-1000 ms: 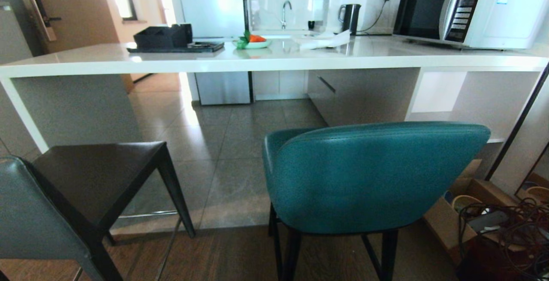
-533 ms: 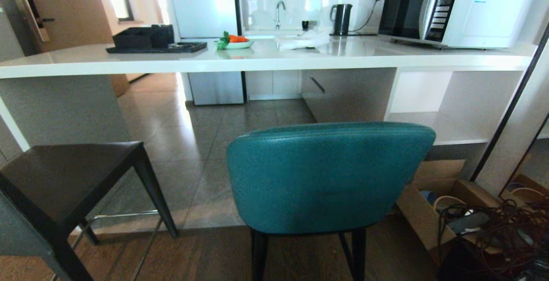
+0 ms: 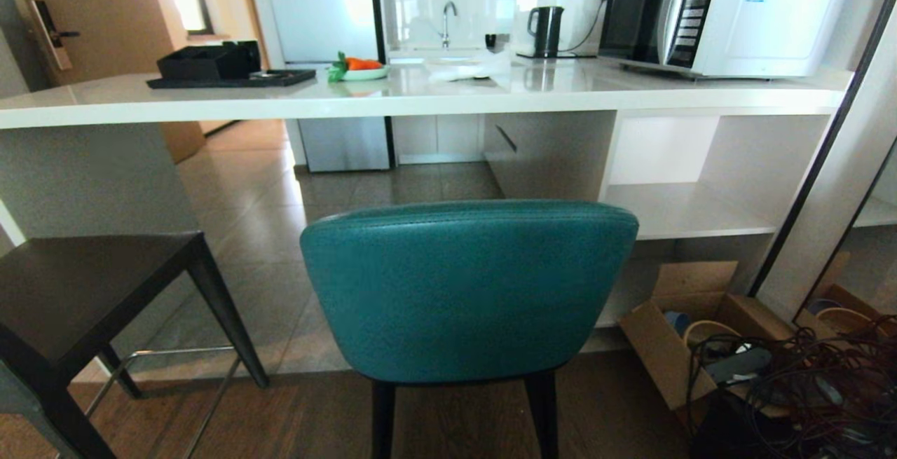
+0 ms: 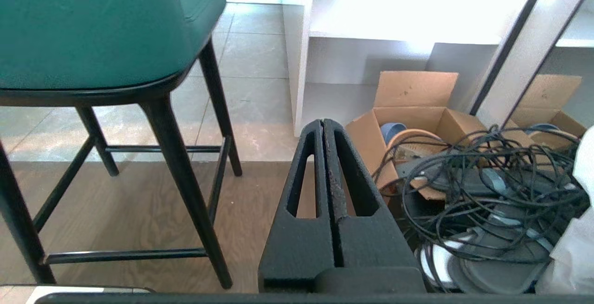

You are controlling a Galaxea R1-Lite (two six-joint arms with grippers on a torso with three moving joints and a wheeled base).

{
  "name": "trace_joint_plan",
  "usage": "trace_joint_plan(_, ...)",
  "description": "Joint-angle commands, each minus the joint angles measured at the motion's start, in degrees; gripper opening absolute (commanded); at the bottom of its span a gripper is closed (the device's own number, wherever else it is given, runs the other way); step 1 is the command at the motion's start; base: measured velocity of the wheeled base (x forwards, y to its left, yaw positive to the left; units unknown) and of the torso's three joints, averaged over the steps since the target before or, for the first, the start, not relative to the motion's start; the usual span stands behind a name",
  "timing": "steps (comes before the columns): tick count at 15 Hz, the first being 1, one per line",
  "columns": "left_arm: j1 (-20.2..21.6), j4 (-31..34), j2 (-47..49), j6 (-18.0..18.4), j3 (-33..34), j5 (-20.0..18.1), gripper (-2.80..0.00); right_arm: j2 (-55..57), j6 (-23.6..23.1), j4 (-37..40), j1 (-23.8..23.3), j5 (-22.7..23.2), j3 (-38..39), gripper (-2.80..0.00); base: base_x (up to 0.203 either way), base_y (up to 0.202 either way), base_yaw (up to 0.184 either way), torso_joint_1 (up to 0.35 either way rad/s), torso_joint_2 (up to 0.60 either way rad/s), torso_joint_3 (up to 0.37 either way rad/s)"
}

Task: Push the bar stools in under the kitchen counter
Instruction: Push the blue chair back under the dining table

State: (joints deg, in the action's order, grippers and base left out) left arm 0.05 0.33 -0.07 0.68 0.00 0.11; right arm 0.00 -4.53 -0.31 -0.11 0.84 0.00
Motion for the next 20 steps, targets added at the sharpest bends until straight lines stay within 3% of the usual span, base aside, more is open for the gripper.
trace_joint_plan(1,0.04,0.02,-0.01,0.02,0.18,-0.02,-2.8,0.09,-0.04,-0.04,0.02,0.04,0.26,-2.8,0.0,0.0,0.0,0.0,0.0,0.0)
trace_joint_plan(7,0.04,-0.08,-0.1,0.56,0.18,-0.12,-2.8,0.0,1.12,-0.04,0.02,-0.14,0.26,-2.8,0.0,0.0,0.0,0.0,0.0,0.0)
trace_joint_plan(9,0.13,-1.12,-0.1,3.08,-0.3,-0.82,-2.8,0.0,2.85,0.14,0.02,-0.27,-0.16,-2.8,0.0,0.0,0.0,0.0,0.0,0.0)
trace_joint_plan(12,0.19,0.61,3.44,2.79,-8.72,-8.28,-2.8,4.97,3.18,0.11,0.12,0.32,-4.06,-2.8,0.0,0.0,0.0,0.0,0.0,0.0)
trace_joint_plan(15,0.08,-0.2,18.98,-0.58,-16.82,-12.74,-2.8,18.09,4.89,-4.35,1.13,0.83,-9.13,-2.8,0.0,0.0,0.0,0.0,0.0,0.0)
trace_joint_plan(18,0.23,-13.73,39.58,-1.88,-19.21,-14.08,-2.8,37.38,5.31,-18.92,1.88,1.51,-12.35,-2.8,0.0,0.0,0.0,0.0,0.0,0.0)
trace_joint_plan(20,0.27,-27.15,55.06,-2.27,-19.74,-13.91,-2.8,52.07,5.49,-30.88,2.16,2.19,-13.62,-2.8,0.0,0.0,0.0,0.0,0.0,0.0)
